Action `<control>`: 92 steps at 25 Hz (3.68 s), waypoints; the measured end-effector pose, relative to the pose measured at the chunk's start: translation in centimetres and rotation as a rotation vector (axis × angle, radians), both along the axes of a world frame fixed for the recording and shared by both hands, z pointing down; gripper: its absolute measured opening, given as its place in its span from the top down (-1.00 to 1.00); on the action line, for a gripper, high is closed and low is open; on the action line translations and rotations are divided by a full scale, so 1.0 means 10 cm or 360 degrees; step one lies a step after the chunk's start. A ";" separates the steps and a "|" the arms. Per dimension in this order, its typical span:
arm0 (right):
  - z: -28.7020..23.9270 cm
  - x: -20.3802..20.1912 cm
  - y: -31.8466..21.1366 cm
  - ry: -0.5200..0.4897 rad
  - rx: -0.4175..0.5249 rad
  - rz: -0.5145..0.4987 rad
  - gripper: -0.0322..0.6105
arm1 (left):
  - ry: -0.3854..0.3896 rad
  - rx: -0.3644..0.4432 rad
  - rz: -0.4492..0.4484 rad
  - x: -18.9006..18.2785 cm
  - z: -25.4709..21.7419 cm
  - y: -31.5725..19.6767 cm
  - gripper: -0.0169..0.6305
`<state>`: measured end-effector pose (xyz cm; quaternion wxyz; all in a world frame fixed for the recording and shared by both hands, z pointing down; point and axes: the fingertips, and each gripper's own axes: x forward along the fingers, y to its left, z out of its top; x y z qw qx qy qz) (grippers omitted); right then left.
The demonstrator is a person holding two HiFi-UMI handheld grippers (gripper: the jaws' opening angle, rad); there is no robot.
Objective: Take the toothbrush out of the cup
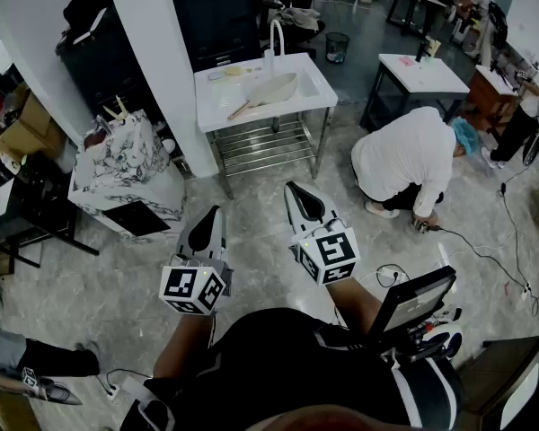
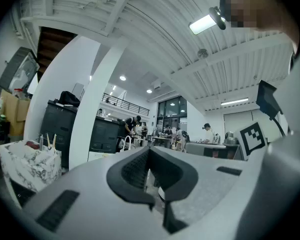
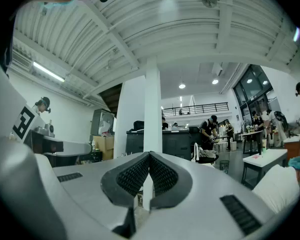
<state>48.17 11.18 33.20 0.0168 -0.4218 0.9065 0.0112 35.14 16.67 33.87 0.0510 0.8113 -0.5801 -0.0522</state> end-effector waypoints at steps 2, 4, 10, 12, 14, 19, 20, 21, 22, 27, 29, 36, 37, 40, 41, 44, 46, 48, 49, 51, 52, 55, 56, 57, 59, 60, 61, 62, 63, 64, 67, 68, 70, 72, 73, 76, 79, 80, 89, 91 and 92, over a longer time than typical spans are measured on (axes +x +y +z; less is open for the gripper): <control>-0.01 -0.01 -0.01 0.0002 0.0006 0.0002 0.84 | -0.0001 0.0008 -0.0012 -0.02 -0.02 -0.02 0.95; -0.02 -0.02 -0.02 0.0004 0.0014 0.0006 0.84 | -0.0004 0.0020 -0.0016 -0.05 -0.03 -0.03 0.95; 0.03 -0.11 0.00 0.0013 0.0004 0.0004 0.84 | -0.0003 0.0018 0.0001 -0.10 0.03 -0.03 0.95; -0.01 -0.11 -0.02 0.0011 0.0011 0.0008 0.84 | -0.0010 0.0025 0.0009 -0.09 -0.01 -0.05 0.95; -0.03 -0.10 -0.03 0.0009 0.0014 0.0026 0.84 | -0.0008 0.0033 0.0004 -0.10 -0.04 -0.05 0.95; 0.00 -0.05 -0.04 -0.0019 -0.0001 0.0092 0.84 | 0.0005 0.0042 -0.0014 -0.17 -0.02 -0.03 0.95; -0.02 -0.05 -0.04 -0.0033 0.0001 0.0092 0.83 | 0.0006 0.0043 -0.0015 -0.18 -0.02 -0.02 0.95; -0.04 -0.05 -0.04 -0.0045 0.0003 0.0092 0.83 | 0.0006 0.0045 -0.0016 -0.18 -0.03 -0.02 0.95; -0.06 -0.04 -0.05 -0.0051 0.0002 0.0092 0.83 | 0.0007 0.0046 -0.0015 -0.18 -0.04 -0.02 0.95; -0.03 -0.08 -0.05 -0.0051 -0.0033 0.0053 0.83 | -0.0025 0.0037 -0.0016 -0.21 -0.01 -0.01 0.95; -0.03 -0.12 -0.03 -0.0056 -0.0029 0.0049 0.83 | -0.0023 0.0032 -0.0040 -0.28 0.01 0.00 0.95; -0.02 -0.31 0.03 -0.0071 -0.0062 0.0031 0.83 | -0.0013 0.0041 -0.0076 -0.47 -0.01 0.03 0.95; -0.04 -0.34 0.04 -0.0063 -0.0057 0.0025 0.83 | -0.0013 0.0046 -0.0076 -0.49 -0.02 0.04 0.95; -0.06 -0.45 0.07 -0.0052 -0.0048 0.0019 0.83 | -0.0019 0.0046 -0.0079 -0.60 -0.03 0.07 0.95; -0.05 -0.49 0.08 -0.0057 -0.0054 0.0021 0.83 | -0.0019 0.0039 -0.0080 -0.63 -0.02 0.08 0.95; -0.08 -0.61 0.09 -0.0065 -0.0047 0.0019 0.83 | -0.0032 0.0043 -0.0070 -0.73 -0.03 0.09 0.95; -0.10 -0.70 0.10 -0.0061 -0.0025 0.0024 0.83 | -0.0045 0.0053 -0.0056 -0.79 -0.04 0.10 0.95; -0.08 -0.77 0.12 -0.0068 -0.0022 0.0038 0.83 | -0.0050 0.0053 -0.0041 -0.87 -0.01 0.12 0.95; -0.06 -0.80 0.14 -0.0075 -0.0028 0.0047 0.83 | -0.0052 0.0049 -0.0035 -0.91 0.01 0.15 0.95; -0.04 -0.85 0.17 -0.0089 -0.0037 0.0064 0.83 | -0.0061 0.0050 -0.0028 -0.98 0.02 0.19 0.95; -0.06 -0.87 0.18 -0.0096 -0.0032 0.0069 0.83 | -0.0066 0.0057 -0.0026 -1.01 0.00 0.19 0.95; -0.14 -0.96 0.21 -0.0105 -0.0006 0.0072 0.83 | -0.0072 0.0073 -0.0031 -1.11 -0.06 0.21 0.95; -0.16 -0.99 0.23 -0.0105 -0.0005 0.0070 0.83 | -0.0071 0.0073 -0.0033 -1.15 -0.06 0.22 0.95; -0.17 -1.03 0.25 -0.0102 -0.0007 0.0065 0.83 | -0.0068 0.0071 -0.0033 -1.18 -0.06 0.22 0.95; -0.17 -1.11 0.29 -0.0086 -0.0009 0.0046 0.83 | -0.0056 0.0064 -0.0033 -1.21 -0.05 0.23 0.95; -0.16 -1.15 0.31 -0.0076 -0.0009 0.0035 0.83 | -0.0049 0.0061 -0.0033 -1.23 -0.03 0.23 0.95; -0.15 -1.18 0.32 -0.0070 -0.0009 0.0027 0.83 | -0.0044 0.0058 -0.0033 -1.24 -0.02 0.24 0.95; -0.13 -1.22 0.33 -0.0069 -0.0013 0.0019 0.83 | -0.0041 0.0056 -0.0035 -1.26 0.00 0.25 0.95; -0.11 -1.25 0.33 -0.0069 -0.0018 0.0013 0.83 | -0.0040 0.0056 -0.0039 -1.29 0.01 0.26 0.95; -0.11 -1.28 0.32 -0.0068 -0.0021 0.0007 0.83 | -0.0038 0.0060 -0.0045 -1.32 0.01 0.26 0.95; -0.14 -1.39 0.22 -0.0065 -0.0008 -0.0026 0.83 | -0.0041 0.0075 -0.0073 -1.42 -0.02 0.20 0.95; -0.14 -1.43 0.18 -0.0065 -0.0006 -0.0040 0.83 | -0.0047 0.0074 -0.0085 -1.46 -0.03 0.16 0.95; -0.14 -1.55 0.09 -0.0069 -0.0014 -0.0071 0.83 | -0.0052 0.0071 -0.0119 -1.57 -0.05 0.09 0.95; -0.13 -1.70 -0.03 -0.0077 -0.0025 -0.0101 0.83 | -0.0050 0.0091 -0.0184 -1.73 -0.08 0.01 0.95; -0.12 -1.77 -0.10 -0.0082 -0.0030 -0.0115 0.83 | -0.0052 0.0103 -0.0216 -1.81 -0.10 -0.03 0.95; -0.05 -1.95 -0.30 -0.0120 -0.0044 -0.0142 0.83 | -0.0072 0.0104 -0.0237 -1.96 -0.07 -0.17 0.95; -0.08 -2.13 -0.50 -0.0172 -0.0019 -0.0148 0.83 | -0.0076 0.0127 -0.0236 -2.16 -0.10 -0.37 0.95; -0.09 -2.20 -0.57 -0.0179 -0.0009 -0.0159 0.83 | -0.0074 0.0127 -0.0233 -2.22 -0.11 -0.45 0.95; -0.01 -2.56 -1.24 -0.0114 -0.0061 -0.0189 0.83 | -0.0091 0.0066 -0.0199 -2.47 -0.04 -1.18 0.95; 0.02 -2.61 -1.37 -0.0101 -0.0072 -0.0182 0.83 | -0.0067 0.0052 -0.0196 -2.53 -0.01 -1.33 0.95; 0.01 -2.63 -1.45 -0.0101 -0.0074 -0.0177 0.83 | -0.0054 0.0048 -0.0195 -2.56 -0.01 -1.42 0.95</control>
